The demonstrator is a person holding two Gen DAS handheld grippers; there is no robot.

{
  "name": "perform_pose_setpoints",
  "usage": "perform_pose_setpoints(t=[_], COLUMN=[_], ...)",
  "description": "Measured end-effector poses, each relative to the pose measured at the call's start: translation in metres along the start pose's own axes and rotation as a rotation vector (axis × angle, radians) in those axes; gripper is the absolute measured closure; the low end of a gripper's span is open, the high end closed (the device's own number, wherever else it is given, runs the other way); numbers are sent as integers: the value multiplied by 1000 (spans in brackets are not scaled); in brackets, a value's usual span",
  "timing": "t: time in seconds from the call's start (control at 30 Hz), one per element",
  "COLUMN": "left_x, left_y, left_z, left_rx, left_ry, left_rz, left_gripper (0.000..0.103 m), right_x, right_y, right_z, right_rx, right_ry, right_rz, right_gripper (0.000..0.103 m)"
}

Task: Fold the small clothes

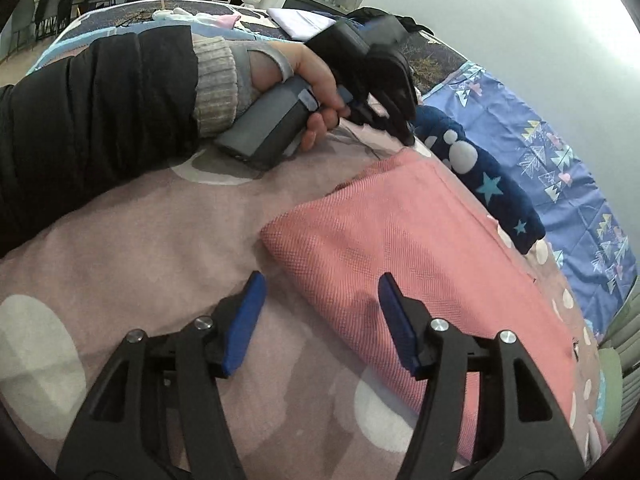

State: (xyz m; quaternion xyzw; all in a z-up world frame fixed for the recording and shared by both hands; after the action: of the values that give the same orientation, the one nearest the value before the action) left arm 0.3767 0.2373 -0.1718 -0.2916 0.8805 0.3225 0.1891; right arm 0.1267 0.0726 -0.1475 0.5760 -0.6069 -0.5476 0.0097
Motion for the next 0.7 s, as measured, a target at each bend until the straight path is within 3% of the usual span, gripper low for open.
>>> perform_pose_setpoints(t=[0.07, 0.13, 0.17, 0.23, 0.27, 0.33, 0.4, 0.57, 0.7], left_x=[-4, -2, 1, 8, 11, 24, 31, 31, 30], left_y=[15, 14, 11, 3, -1, -17, -23, -22, -33], left_z=[12, 6, -1, -19, -25, -32, -36, -34, -30], left_rx=[16, 50, 65, 83, 70, -6, -39, 16, 23], left_ry=[72, 56, 37, -26, -65, -125, -162, -133, -104], left_rz=[-65, -18, 17, 98, 128, 199, 207, 209, 210], left_gripper=[103, 102, 96, 52, 50, 50, 50, 54, 87], right_x=[-1, -1, 0, 0, 0, 0, 0, -1, -13], right_y=[-1, -1, 0, 1, 1, 3, 4, 4, -5], right_z=[0, -1, 0, 3, 5, 11, 15, 16, 21], right_rx=[5, 9, 16, 37, 53, 94, 126, 141, 143], right_ry=[4, 2, 4, 22, 35, 65, 87, 86, 94], right_rz=[0, -3, -4, -5, -7, -14, -17, 3, -4], right_gripper=[43, 43, 43, 43, 43, 43, 43, 43, 43])
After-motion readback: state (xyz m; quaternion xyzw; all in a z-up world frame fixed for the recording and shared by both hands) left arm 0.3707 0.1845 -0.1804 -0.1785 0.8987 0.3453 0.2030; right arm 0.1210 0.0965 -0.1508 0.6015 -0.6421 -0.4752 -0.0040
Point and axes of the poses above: each gripper's, at about its wrist camera, not at the fingertips, and y roughly against the way its jaws point, z to its left, x to its underside, the point moved 2 cm from there along -y, roughly the way its jaws point, and after that the axes turned 1 degree about z, right-handed, at the moved point
